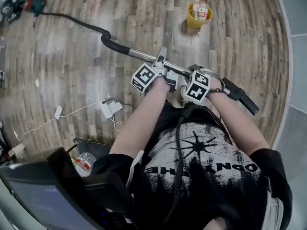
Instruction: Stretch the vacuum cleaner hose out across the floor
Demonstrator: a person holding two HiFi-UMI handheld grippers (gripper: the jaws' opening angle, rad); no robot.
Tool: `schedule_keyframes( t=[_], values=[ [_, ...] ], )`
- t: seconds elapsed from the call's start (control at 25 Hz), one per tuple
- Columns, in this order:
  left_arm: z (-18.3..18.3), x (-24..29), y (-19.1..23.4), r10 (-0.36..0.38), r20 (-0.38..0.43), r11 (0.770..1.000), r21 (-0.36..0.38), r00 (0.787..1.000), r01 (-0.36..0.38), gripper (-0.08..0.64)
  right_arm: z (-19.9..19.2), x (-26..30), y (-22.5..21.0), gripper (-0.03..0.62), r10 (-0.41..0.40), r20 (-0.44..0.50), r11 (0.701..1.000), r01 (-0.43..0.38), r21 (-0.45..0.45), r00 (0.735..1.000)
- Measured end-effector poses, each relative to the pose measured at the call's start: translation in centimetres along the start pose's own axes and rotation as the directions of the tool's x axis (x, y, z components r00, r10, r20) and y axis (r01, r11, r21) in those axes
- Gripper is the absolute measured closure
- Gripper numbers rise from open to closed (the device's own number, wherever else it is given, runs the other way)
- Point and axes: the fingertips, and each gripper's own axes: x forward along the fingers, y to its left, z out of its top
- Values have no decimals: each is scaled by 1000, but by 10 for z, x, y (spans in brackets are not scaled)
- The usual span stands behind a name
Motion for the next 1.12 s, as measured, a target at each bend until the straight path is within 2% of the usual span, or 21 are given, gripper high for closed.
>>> schedule_keyframes(
  t=[0.32, 0.6, 0.72, 0.84, 1.0, 1.12],
  values=[
    [-34, 14, 27, 17, -83, 1000, 9, 996, -17, 515, -31, 20, 9, 499, 15, -4, 996, -15, 87, 1000],
    [-56, 20, 55, 48, -39, 999, 1, 998, -48, 515, -62, 40, 9, 499, 53, -1, 997, -53, 51, 999],
    [-83, 19, 71, 75, 5, 997, 8, 997, -75, 514, -92, 51, 13, 499, 86, 21, 996, -86, 14, 996],
    [-116, 26, 76, 57, 26, 997, 42, 998, -58, 514, -127, 59, 11, 499, 73, 59, 997, -73, -3, 996],
    [-142, 28, 97, 38, 14, 998, 54, 999, -39, 509, -155, 78, 17, 500, 63, 70, 998, -63, 0, 996],
    [-149, 30, 112, 28, -44, 997, 74, 999, -25, 489, -160, 91, 14, 500, 50, 44, 999, -50, -16, 998]
  ],
)
